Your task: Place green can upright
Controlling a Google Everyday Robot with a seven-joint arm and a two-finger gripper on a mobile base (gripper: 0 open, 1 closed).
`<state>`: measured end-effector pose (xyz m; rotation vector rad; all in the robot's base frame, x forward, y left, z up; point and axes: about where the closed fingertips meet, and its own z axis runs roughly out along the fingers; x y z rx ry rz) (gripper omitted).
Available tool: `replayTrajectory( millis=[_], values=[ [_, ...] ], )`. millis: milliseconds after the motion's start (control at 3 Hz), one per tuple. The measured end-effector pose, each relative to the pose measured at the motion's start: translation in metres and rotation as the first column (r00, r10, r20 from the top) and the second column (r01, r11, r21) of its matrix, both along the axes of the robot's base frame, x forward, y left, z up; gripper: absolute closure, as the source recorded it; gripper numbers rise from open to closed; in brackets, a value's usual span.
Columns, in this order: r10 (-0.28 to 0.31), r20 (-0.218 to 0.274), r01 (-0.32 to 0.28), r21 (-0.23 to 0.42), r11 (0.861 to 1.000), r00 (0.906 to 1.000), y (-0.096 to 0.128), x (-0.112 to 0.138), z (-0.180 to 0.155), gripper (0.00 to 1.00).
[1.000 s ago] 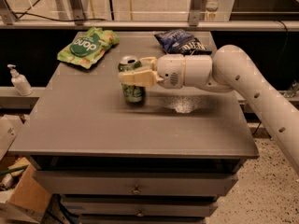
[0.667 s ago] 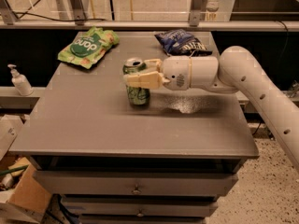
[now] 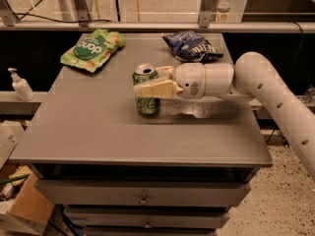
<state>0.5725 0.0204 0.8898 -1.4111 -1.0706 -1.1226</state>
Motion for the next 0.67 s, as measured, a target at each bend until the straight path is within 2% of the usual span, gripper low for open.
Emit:
replayTrajectory(
  millis=[333, 667],
  values=[
    [0.004, -0.003, -0.004, -0.005, 1.0, 1.0, -0.0033, -0.0016, -0.0003, 0.0],
    [0.008, -0.002, -0.008, -0.009, 1.0, 1.0, -0.0082, -0.0045, 0.0009, 0.0]
  ],
)
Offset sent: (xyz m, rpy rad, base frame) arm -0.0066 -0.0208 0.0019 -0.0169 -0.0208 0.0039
